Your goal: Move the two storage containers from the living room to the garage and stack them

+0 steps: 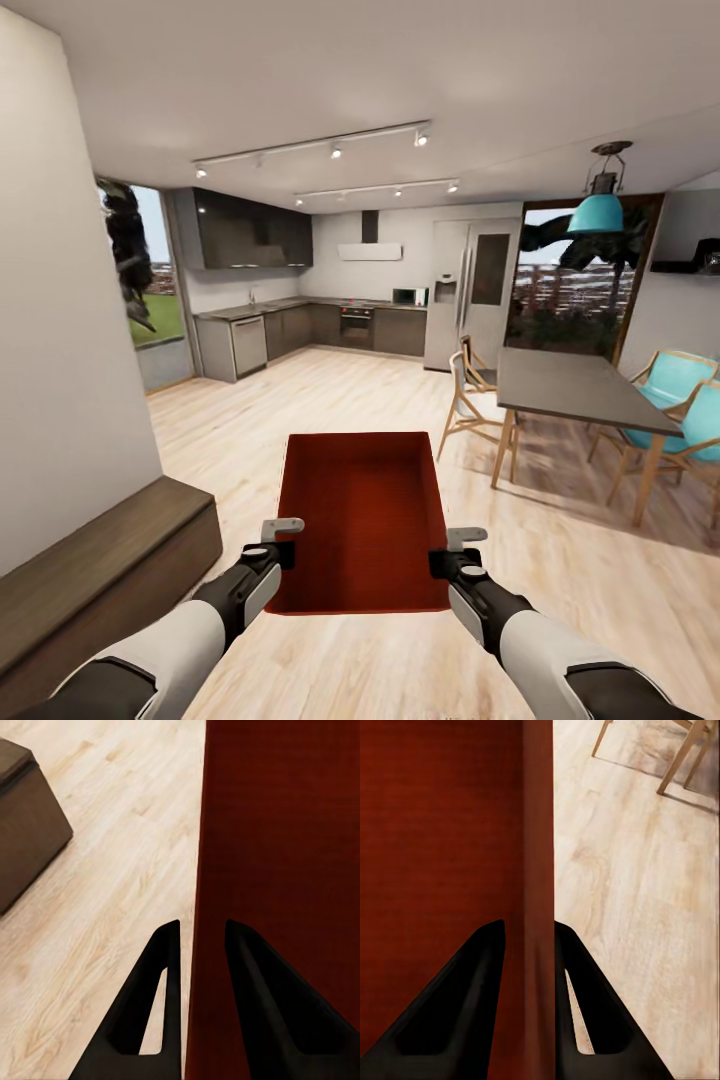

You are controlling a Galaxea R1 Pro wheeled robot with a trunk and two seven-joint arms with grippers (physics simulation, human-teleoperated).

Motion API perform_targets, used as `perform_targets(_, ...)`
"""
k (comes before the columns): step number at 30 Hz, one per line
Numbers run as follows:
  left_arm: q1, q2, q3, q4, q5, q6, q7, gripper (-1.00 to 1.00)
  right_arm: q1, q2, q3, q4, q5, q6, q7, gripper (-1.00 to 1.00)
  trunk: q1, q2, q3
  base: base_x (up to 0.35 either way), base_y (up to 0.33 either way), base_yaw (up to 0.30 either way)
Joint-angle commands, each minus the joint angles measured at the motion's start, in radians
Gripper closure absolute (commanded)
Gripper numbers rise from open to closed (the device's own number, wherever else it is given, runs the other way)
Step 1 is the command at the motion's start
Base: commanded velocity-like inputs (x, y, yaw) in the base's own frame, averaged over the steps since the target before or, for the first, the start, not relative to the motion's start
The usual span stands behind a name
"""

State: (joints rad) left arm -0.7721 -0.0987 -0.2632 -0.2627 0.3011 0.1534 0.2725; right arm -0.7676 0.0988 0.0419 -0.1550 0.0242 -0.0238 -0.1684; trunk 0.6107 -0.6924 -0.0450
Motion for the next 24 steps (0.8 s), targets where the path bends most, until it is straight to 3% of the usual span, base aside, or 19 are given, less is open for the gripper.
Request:
perform_targets(1, -0.001, 0.004, 0.009, -0.006, -0.028, 0.003, 0.014, 1.00, -0.001, 0.000, -0.005, 0.005, -0.004, -0.002, -0.005, 1.00, 0.000, -0.002, -0.002, 0.000, 0.000, -0.294)
perform_targets(24, -0.001, 0.004, 0.009, -0.007, -0.028, 0.003, 0.014, 1.00, -0.001, 0.001, -0.005, 0.005, -0.004, -0.002, -0.005, 1.00, 0.000, -0.002, -0.002, 0.000, 0.000, -0.294)
